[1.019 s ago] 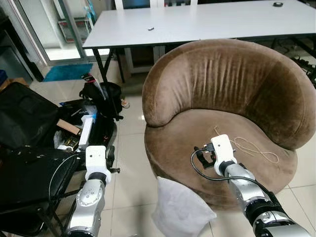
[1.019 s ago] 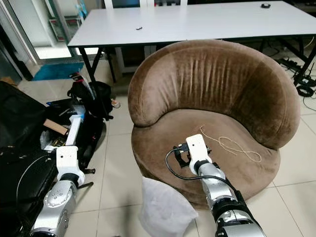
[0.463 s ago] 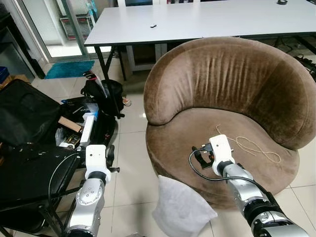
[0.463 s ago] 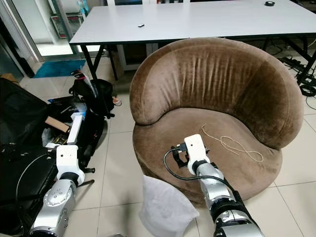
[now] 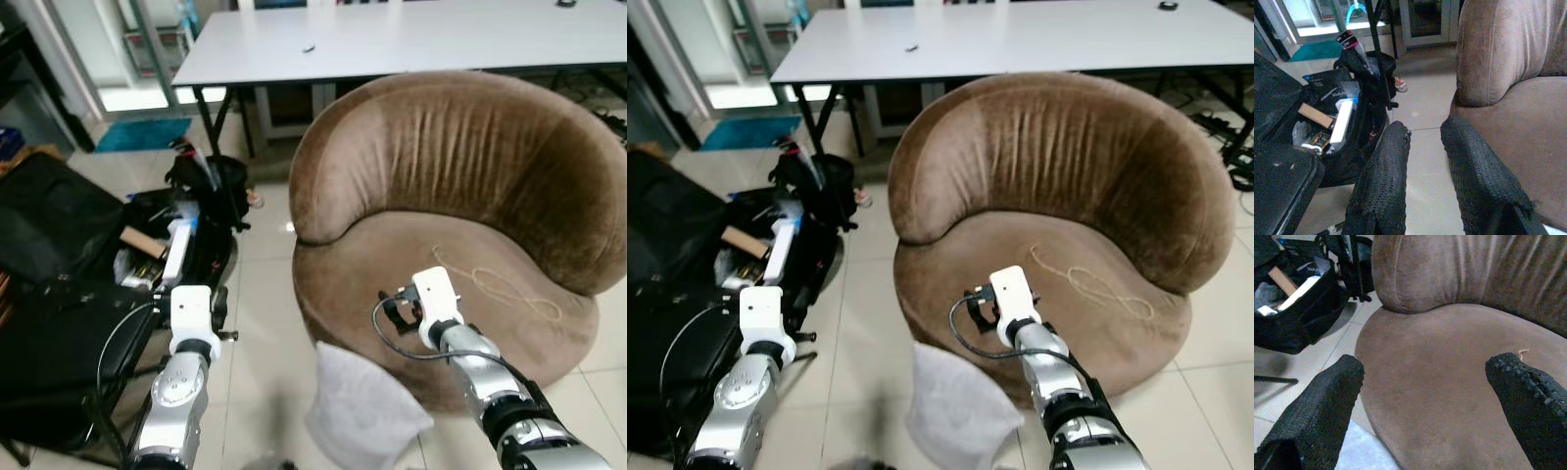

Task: Move the pillow to the sofa from floor

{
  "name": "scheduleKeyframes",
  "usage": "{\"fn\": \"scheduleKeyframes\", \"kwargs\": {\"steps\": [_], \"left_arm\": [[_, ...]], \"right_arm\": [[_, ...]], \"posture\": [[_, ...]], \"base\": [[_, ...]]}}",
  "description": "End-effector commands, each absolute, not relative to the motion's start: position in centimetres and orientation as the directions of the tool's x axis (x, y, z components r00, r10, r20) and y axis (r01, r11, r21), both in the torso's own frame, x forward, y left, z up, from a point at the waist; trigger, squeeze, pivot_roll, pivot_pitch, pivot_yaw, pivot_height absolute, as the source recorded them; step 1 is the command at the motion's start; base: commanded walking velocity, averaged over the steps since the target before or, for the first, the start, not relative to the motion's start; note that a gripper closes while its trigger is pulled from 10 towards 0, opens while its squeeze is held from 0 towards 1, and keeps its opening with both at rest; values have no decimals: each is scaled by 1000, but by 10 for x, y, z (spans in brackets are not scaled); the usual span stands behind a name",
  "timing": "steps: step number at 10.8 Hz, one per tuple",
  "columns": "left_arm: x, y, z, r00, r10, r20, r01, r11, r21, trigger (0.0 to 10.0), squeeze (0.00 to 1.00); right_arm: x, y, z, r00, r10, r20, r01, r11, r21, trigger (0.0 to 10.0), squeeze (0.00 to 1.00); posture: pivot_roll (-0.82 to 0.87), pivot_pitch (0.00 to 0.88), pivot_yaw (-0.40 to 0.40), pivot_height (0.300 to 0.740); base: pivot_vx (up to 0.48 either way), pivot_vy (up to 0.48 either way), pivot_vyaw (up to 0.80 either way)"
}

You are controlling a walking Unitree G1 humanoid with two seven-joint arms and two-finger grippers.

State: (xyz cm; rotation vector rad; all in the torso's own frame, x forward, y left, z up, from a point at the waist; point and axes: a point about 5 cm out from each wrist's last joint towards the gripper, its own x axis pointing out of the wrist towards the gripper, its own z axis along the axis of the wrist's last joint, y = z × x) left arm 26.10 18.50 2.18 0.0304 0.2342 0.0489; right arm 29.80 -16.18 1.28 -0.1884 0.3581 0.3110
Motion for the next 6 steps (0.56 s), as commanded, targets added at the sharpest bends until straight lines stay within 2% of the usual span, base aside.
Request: {"fn": "scheduleKeyframes", "kwargs": {"steps": [1,6], "left_arm": [[261,186,20,968,52,-246,-43,998,43,10000,0],[259,184,18,966,49,-254,-41,998,39,10000,0]], "right_arm": [[300,-159,15,888,278,-366,-347,928,-136,10000,0],[297,-161,12,883,274,-381,-352,924,-150,10000,0]], "posture": [[-124,0,88,660],[-128,0,87,590]], "base": [[0,0,0],[0,0,0]]}}
